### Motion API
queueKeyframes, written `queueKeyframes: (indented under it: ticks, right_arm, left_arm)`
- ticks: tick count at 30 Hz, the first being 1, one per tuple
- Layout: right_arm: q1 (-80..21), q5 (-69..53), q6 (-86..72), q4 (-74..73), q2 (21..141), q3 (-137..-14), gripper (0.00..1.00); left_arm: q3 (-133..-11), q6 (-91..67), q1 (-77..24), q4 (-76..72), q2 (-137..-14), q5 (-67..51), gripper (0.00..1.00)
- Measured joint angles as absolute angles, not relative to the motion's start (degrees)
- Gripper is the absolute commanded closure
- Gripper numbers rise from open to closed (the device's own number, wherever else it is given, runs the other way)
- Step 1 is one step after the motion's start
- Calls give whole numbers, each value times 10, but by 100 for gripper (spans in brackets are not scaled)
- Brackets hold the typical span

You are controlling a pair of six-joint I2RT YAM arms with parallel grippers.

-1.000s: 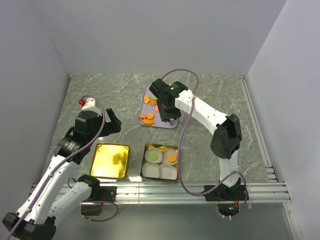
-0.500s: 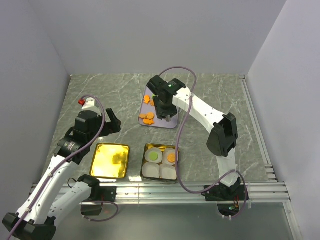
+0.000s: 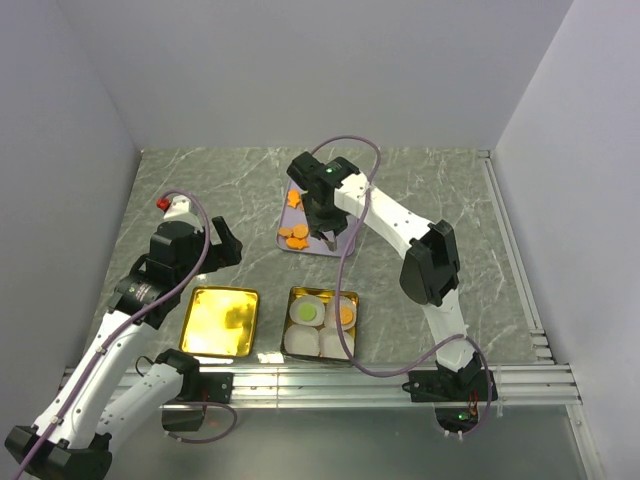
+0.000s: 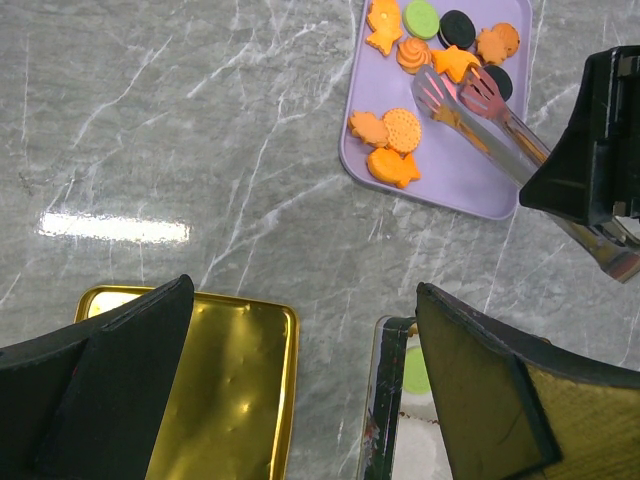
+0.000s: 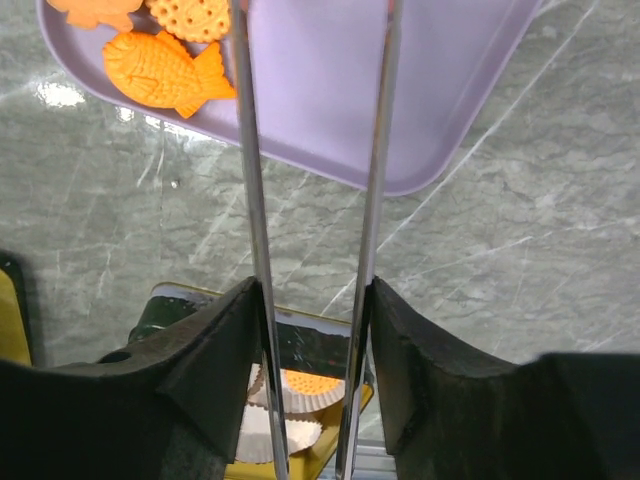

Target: Pack the cookies

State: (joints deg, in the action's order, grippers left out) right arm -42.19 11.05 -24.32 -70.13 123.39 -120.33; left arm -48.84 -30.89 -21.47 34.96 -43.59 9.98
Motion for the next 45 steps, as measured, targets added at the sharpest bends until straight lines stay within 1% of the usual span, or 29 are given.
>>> queueKeyframes:
  ticks: [4, 10, 16, 21, 27, 34, 38, 43, 45]
  right_arm:
    - [-418, 110, -243, -703, 1234, -1208, 58]
    - [-416, 110, -244, -706, 1233, -1208, 63]
    - [-414, 111, -244, -721, 1226, -1212, 64]
    - [-410, 112, -244, -748, 1214, -1260, 64]
    - [-410, 103, -246, -757, 1123, -1246, 65]
    - [-432, 81, -255, -748, 953, -1142, 65]
    - [-497, 74, -266, -732, 858, -1036, 65]
    - [-602, 55, -296, -709, 766, -892, 66]
    - [-625, 46, -314, -701, 738, -843, 66]
  left_arm:
    - [-488, -309, -215, 350, -437, 100, 1]
    - [-488, -309, -215, 349, -441, 99, 1]
    - [-488, -309, -215, 349, -442, 97, 0]
    - [-488, -307, -215, 349, -442, 89, 1]
    - [-488, -307, -215, 349, -441, 86, 1]
    - [-488, -307, -215, 348, -441, 77, 1]
    - [-488, -307, -215, 347, -441, 74, 1]
    - [-488, -307, -215, 347, -441, 74, 0]
    - [-488, -307, -215, 347, -441, 74, 1]
